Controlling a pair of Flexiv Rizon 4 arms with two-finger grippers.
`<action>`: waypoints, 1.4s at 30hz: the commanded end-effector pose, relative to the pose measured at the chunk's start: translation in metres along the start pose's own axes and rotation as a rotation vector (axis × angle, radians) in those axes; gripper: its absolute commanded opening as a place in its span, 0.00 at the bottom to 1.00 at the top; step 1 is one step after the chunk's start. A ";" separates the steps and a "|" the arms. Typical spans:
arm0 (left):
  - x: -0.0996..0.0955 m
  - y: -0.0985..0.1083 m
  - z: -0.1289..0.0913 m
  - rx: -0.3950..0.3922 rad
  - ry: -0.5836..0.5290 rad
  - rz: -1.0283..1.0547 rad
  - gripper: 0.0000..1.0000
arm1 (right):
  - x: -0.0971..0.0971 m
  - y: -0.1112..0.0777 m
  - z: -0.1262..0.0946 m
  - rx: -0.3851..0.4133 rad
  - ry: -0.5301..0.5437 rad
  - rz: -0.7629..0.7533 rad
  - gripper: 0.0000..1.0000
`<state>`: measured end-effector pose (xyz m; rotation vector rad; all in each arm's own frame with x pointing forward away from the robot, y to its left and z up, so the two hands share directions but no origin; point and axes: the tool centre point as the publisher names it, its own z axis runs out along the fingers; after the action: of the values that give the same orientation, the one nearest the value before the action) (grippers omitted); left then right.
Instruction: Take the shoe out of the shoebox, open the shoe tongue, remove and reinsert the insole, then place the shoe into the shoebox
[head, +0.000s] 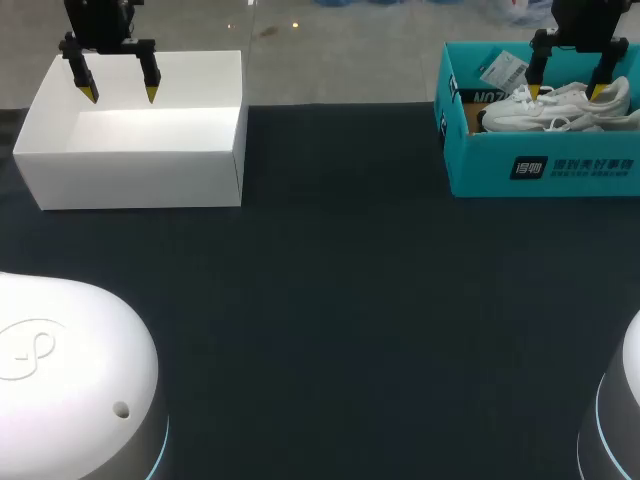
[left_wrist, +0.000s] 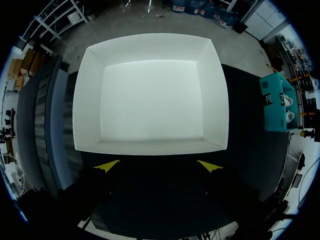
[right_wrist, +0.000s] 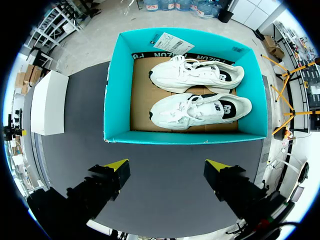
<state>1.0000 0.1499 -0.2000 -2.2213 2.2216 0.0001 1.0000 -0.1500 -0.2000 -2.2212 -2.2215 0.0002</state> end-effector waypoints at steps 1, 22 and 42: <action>0.000 0.000 0.000 0.000 0.000 0.000 1.00 | 0.000 0.000 0.000 0.000 0.000 0.000 1.00; 0.000 0.000 0.000 0.000 0.000 0.000 1.00 | -0.028 0.017 0.002 -0.027 0.032 0.105 1.00; 0.000 0.000 0.000 0.000 0.000 0.000 1.00 | -0.155 0.057 0.045 -0.052 -0.107 0.130 1.00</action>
<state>1.0000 0.1501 -0.2000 -2.2214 2.2214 0.0001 1.0459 -0.2964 -0.2370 -2.4717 -2.1557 0.0526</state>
